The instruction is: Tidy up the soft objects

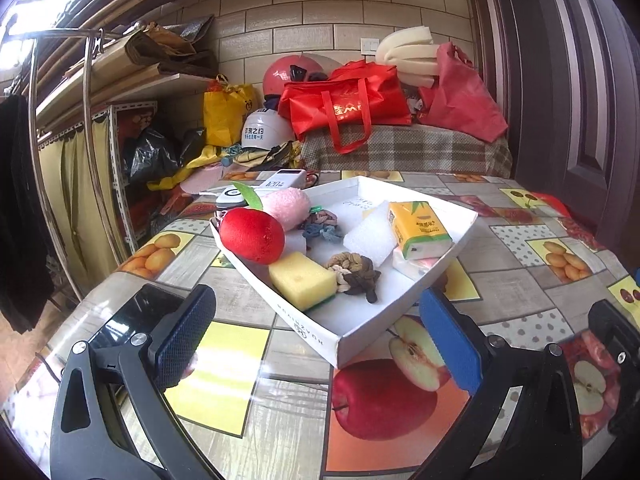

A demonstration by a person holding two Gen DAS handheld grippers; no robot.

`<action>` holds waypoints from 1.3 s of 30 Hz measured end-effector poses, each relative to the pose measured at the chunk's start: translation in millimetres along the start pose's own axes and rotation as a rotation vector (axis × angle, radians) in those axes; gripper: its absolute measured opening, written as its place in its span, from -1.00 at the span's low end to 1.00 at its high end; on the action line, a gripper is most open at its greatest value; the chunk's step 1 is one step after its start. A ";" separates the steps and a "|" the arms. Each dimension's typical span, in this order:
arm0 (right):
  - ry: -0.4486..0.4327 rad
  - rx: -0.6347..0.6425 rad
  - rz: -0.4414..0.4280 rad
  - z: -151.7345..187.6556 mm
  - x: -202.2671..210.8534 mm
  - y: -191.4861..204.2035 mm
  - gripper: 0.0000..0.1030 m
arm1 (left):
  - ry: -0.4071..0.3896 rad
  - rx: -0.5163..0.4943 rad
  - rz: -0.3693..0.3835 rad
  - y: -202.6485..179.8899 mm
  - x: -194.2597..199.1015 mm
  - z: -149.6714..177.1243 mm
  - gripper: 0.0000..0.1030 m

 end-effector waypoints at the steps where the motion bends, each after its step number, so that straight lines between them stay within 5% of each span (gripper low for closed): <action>1: -0.001 -0.033 0.016 1.7 3.6 -8.6 1.00 | -0.006 -0.013 -0.005 -3.4 3.1 1.8 1.00; 6: 0.007 -0.182 -0.003 13.8 18.8 -41.7 1.00 | -0.027 -0.059 -0.037 -16.5 19.7 8.7 1.00; 12: -0.108 -0.184 0.018 20.7 52.0 -45.5 1.00 | -0.020 -0.016 -0.206 -11.8 45.0 16.7 1.00; 20: -0.156 -0.153 0.106 24.3 68.3 -38.0 1.00 | 0.047 -0.055 -0.086 -27.0 64.3 13.9 1.00; 39: -0.185 -0.199 0.057 30.7 73.0 -52.8 1.00 | 0.156 0.008 0.016 -25.5 63.9 16.3 0.99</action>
Point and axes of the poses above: each gripper's, at about its wrist camera, not at the fingertips, and x roughly against the way its jaws point, y to its left, z to its underside, the point moved 5 cm from there along -x, roughly the way its jaws point, and after that the axes turned 13 degrees about y, right-handed, at the moved point
